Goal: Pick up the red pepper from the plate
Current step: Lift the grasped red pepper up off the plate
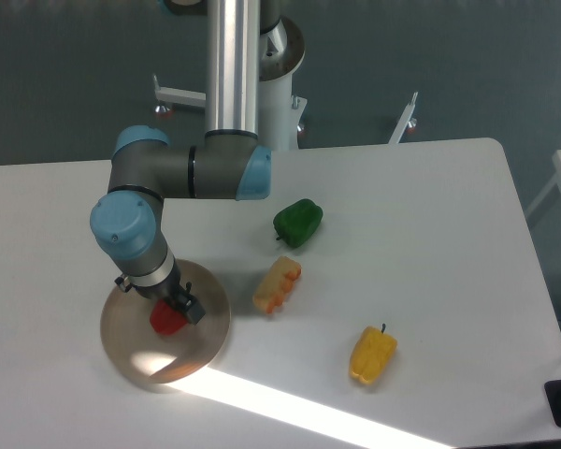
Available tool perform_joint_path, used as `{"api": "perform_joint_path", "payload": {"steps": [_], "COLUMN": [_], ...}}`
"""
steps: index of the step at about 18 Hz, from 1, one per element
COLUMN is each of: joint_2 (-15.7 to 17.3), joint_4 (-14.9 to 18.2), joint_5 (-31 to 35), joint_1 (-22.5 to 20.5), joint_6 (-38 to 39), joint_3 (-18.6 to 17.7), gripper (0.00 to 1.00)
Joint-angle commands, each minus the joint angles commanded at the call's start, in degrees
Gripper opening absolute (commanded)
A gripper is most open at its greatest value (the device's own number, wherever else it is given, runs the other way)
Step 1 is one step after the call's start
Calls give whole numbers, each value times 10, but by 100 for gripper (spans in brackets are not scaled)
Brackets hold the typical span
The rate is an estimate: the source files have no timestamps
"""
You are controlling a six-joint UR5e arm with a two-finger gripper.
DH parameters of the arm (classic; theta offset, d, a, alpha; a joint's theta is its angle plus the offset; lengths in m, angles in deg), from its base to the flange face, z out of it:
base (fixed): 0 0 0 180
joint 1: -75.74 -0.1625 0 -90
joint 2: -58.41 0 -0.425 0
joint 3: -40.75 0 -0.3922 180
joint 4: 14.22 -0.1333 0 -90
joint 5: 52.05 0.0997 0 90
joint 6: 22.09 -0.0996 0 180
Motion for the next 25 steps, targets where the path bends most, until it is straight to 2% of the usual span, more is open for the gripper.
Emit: {"api": "perform_joint_path", "payload": {"steps": [4, 10, 13, 18, 21, 25], "joint_2": [1, 4, 6, 9, 27, 47], "joint_4": [0, 0, 0, 2, 11, 21], "joint_5": [0, -2, -2, -2, -2, -2], "joint_1": [0, 1, 0, 0, -5, -36], "joint_6": [-5, -8, -10, -11, -57, -88], "joint_3": [1, 3, 4, 10, 16, 24], "gripper": [76, 71, 61, 60, 60, 60]}}
